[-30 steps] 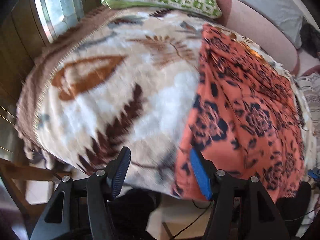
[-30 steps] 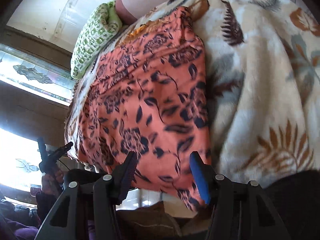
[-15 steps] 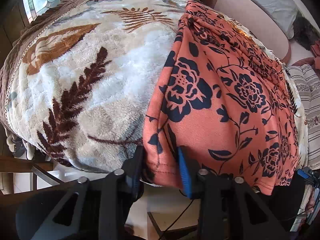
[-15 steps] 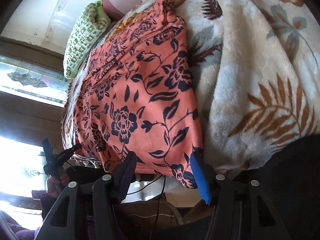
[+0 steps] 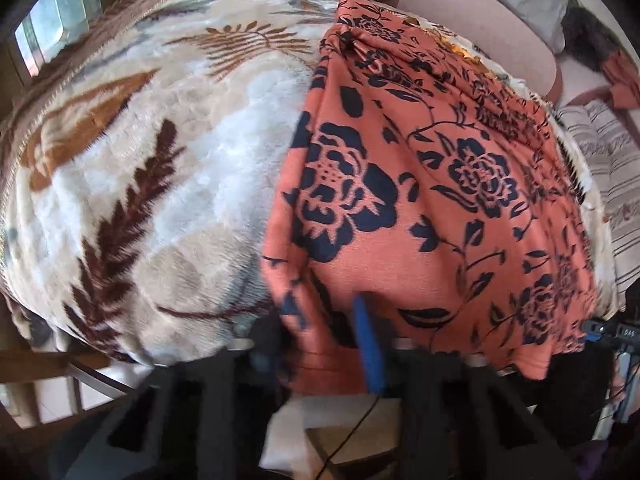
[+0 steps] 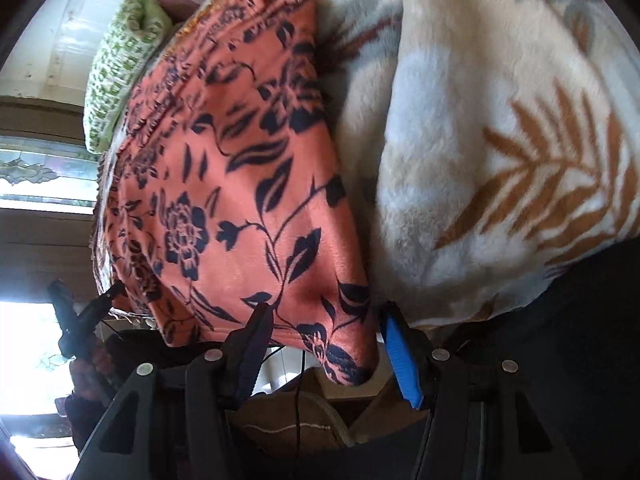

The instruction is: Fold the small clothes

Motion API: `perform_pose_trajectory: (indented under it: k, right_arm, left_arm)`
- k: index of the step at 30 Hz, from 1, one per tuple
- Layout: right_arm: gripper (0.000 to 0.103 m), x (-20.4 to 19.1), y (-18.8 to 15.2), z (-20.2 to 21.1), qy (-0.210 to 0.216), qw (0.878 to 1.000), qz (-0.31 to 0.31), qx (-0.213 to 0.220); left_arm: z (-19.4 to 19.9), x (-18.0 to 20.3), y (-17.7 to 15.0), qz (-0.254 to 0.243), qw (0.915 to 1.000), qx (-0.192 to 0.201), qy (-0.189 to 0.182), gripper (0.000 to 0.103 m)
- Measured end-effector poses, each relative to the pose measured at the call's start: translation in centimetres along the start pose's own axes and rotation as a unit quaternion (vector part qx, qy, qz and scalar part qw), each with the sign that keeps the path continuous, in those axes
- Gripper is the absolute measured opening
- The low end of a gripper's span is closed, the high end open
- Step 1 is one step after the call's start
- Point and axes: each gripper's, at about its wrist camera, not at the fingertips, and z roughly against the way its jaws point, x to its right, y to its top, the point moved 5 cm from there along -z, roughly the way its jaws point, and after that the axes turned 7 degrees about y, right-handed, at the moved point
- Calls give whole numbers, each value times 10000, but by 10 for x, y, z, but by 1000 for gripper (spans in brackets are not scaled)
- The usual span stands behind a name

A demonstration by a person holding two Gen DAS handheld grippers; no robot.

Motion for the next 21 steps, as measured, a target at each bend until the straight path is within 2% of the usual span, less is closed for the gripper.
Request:
perform_pose_trajectory:
  k: [2, 3, 4, 6, 7, 10, 15, 18, 21]
  right_arm:
    - [54, -1, -2, -11, -28, 9999, 29, -140]
    - [30, -1, -4, -15, -90, 9997, 76, -205]
    - [14, -4, -6, -18, -158, 9993, 187, -298]
    - [10, -7, -6, -14, -144, 9991, 280, -275]
    - [9, -11, -6, -9, -2, 9993, 278, -253]
    - [9, -30, 0, 16, 815, 9962, 289, -46]
    - [9, -73, 35, 72, 1906, 9775, 608, 661]
    - [9, -91, 69, 96, 2216, 9671, 647, 1073]
    - [9, -105, 114, 108, 2226, 9630, 626, 1383]
  left_arm:
    - [2, -7, 4, 262, 9991, -44, -328, 9]
    - [1, -6, 5, 288, 9989, -61, -358, 8]
    - [2, -5, 6, 256, 9989, -55, -377, 8]
    - [6, 1, 9, 145, 9987, -27, -497, 7]
    - [10, 3, 11, 134, 9977, 6, -658, 7]
    - [23, 5, 25, 303, 9928, 119, -1156, 7]
    - [59, 4, 66, 458, 9832, 516, -1692, 7]
    - [72, 2, 105, 600, 9770, 728, -1912, 7]
    - [81, -4, 148, 705, 9725, 905, -2028, 7]
